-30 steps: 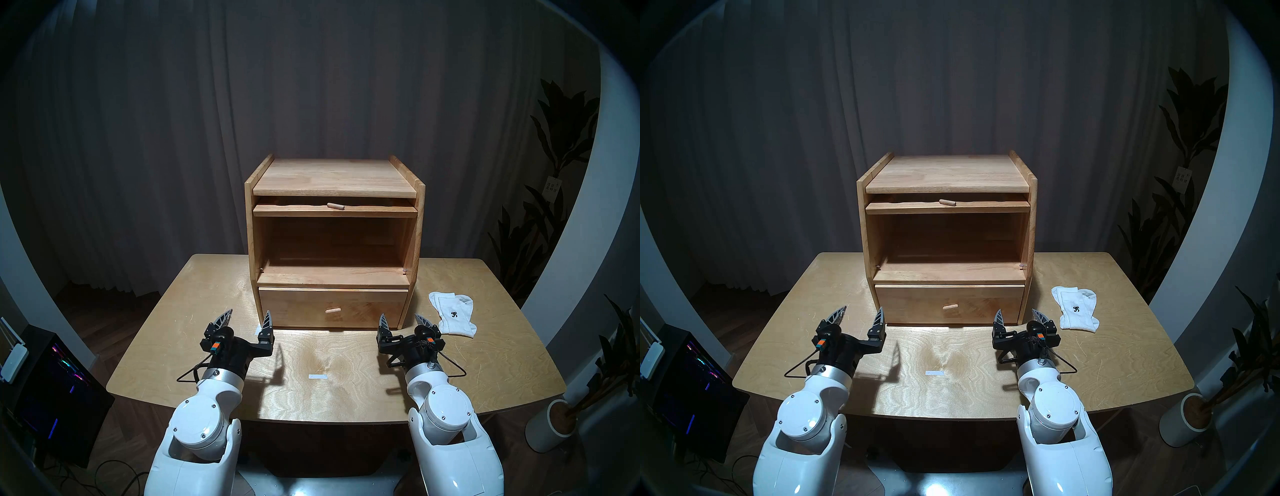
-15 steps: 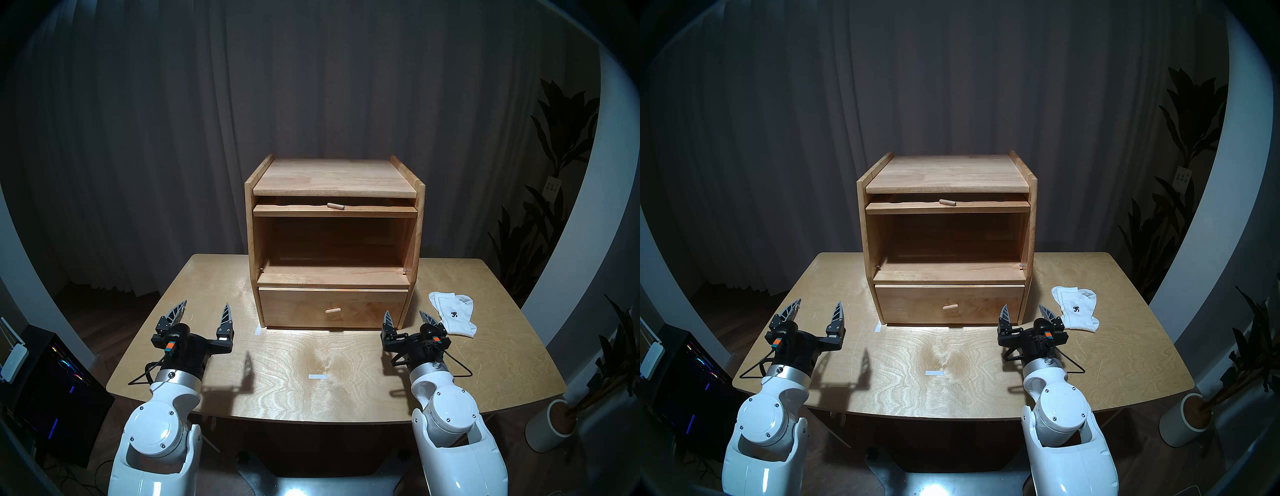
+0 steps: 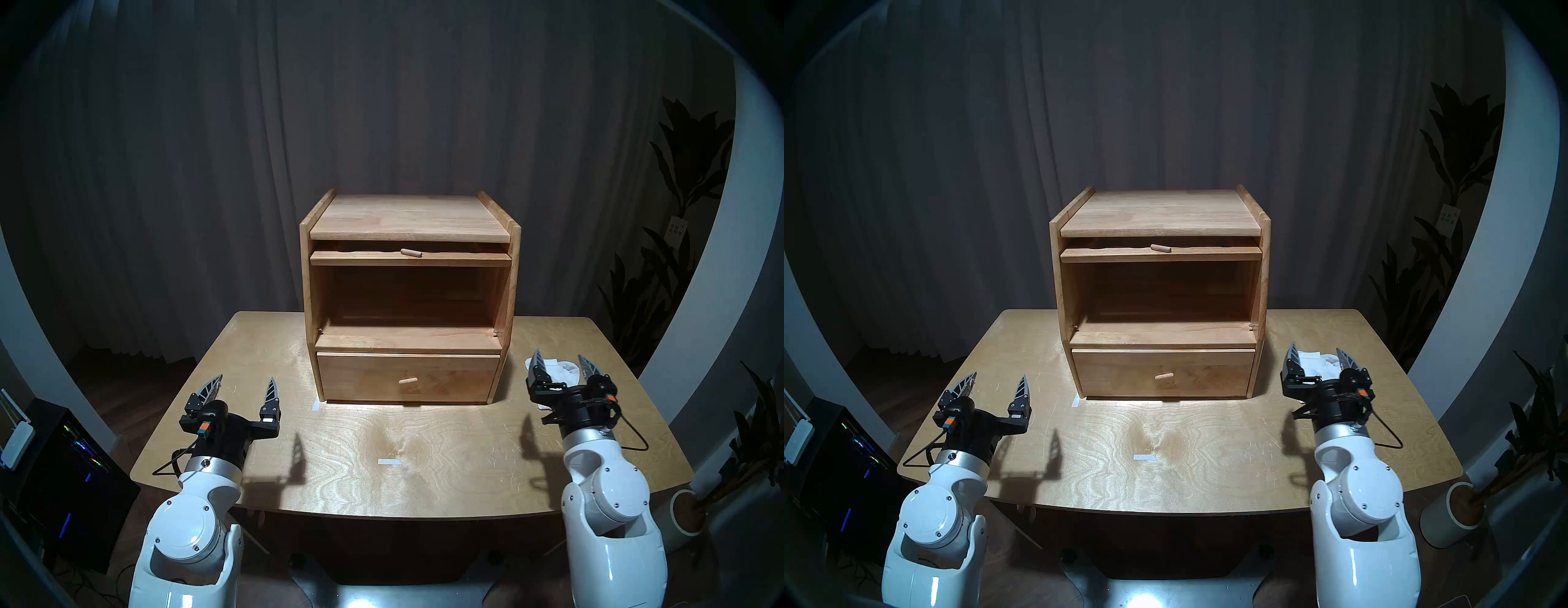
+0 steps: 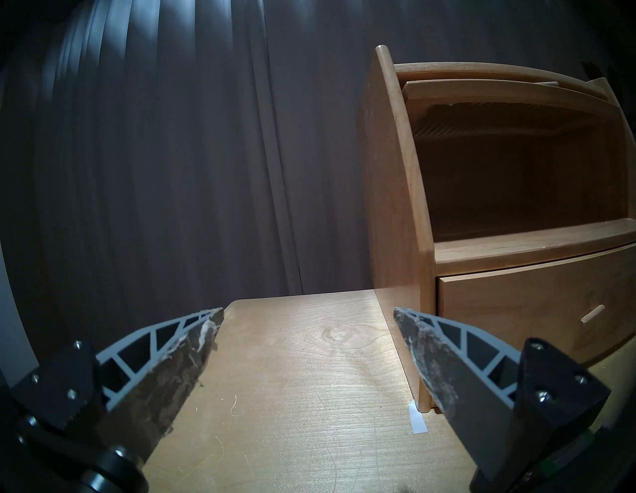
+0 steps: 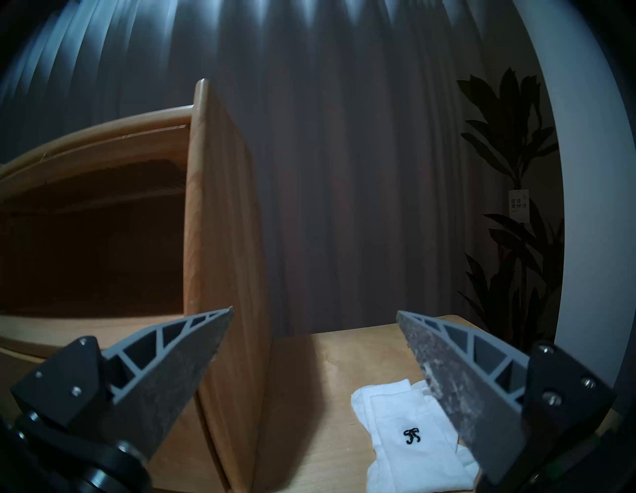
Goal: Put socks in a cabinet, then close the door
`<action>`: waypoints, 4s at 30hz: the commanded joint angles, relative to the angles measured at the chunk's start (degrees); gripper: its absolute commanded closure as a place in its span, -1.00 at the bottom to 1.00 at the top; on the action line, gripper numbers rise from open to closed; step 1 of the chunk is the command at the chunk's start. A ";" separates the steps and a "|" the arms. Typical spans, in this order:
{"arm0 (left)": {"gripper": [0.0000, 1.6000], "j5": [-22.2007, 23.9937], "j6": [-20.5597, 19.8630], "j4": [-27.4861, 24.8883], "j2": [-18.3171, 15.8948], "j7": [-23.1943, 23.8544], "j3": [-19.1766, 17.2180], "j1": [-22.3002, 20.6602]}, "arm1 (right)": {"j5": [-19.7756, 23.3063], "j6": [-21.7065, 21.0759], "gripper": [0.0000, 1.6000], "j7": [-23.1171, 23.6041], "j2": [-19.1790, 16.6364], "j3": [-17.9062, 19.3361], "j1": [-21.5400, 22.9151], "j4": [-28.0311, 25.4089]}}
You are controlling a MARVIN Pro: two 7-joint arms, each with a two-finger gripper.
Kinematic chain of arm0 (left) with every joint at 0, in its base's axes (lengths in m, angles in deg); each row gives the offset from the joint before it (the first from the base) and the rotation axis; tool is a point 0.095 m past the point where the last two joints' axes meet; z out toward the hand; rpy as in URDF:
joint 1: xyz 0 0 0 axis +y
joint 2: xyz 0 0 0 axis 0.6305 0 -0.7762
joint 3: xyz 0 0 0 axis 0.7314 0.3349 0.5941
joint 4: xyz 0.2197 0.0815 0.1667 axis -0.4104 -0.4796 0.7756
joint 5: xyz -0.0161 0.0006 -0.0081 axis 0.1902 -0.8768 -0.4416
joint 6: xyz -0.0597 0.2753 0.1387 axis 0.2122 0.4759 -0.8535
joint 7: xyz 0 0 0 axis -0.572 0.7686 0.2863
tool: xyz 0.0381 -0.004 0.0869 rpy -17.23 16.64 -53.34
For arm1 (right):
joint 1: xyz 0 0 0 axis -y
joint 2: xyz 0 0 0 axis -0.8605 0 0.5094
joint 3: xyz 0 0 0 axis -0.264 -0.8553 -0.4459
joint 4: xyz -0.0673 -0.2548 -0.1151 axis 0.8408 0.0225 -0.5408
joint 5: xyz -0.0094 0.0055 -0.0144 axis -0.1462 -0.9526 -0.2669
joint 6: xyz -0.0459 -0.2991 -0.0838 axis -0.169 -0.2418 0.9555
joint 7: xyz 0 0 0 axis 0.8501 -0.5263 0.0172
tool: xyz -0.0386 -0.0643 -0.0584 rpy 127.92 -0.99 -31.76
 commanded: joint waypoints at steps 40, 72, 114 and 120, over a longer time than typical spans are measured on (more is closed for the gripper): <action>-1.00 -0.40 0.34 -1.65 -0.45 -1.28 0.94 -0.45 | 70.85 -15.59 -1.00 29.85 8.87 9.11 -0.78 1.12; -1.00 1.34 0.13 -2.33 -1.03 -0.56 0.73 0.07 | 76.80 -18.91 -1.00 0.12 2.02 11.80 2.83 2.38; -1.00 1.22 -0.43 -3.10 -1.32 -0.99 0.83 0.58 | 77.44 -9.30 -1.00 -45.29 -1.25 7.69 22.09 17.89; -1.00 1.22 -0.45 -3.11 -1.37 -1.08 0.87 0.58 | 71.98 -7.29 -1.00 -44.39 -2.49 4.25 26.02 23.23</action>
